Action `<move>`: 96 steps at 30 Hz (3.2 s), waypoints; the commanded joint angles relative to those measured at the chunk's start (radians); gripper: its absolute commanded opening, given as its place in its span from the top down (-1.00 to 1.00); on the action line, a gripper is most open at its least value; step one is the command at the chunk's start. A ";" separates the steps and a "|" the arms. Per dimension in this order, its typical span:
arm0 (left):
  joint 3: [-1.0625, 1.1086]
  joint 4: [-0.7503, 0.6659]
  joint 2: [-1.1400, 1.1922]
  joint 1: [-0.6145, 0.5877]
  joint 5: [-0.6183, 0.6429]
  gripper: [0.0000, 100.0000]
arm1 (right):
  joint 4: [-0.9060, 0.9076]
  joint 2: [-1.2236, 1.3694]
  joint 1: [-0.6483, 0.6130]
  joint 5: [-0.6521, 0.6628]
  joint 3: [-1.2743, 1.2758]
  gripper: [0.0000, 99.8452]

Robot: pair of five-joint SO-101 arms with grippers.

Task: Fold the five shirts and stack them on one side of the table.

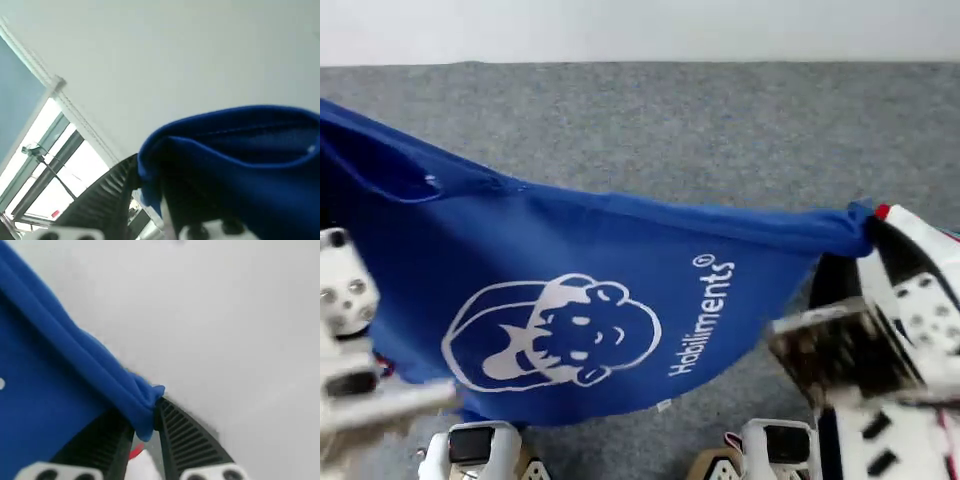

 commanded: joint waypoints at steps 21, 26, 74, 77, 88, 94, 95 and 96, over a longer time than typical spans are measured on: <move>1.144 -0.802 0.009 -0.003 -0.199 0.99 | -0.657 0.117 -0.008 -0.048 0.784 0.98; 1.198 -0.985 0.106 -0.005 -0.195 0.99 | -0.843 0.243 -0.008 -0.051 0.792 0.98; 0.386 -0.037 0.718 0.003 -0.385 0.99 | -0.811 1.072 -0.102 -0.048 0.368 0.98; 0.386 0.086 0.689 0.005 -0.385 0.99 | -0.750 1.069 -0.102 -0.048 0.368 0.98; 0.386 0.173 0.620 -0.021 -0.373 0.99 | -0.648 0.960 -0.101 -0.052 0.368 0.98; 0.386 -0.071 0.614 -0.021 -0.252 0.99 | -0.854 0.788 -0.059 -0.132 0.368 0.98; 0.386 -0.087 0.614 -0.020 -0.249 0.99 | -0.905 0.765 -0.045 -0.155 0.370 0.98; 0.386 -0.098 0.615 -0.020 -0.249 0.99 | -0.944 0.743 -0.035 -0.173 0.373 0.98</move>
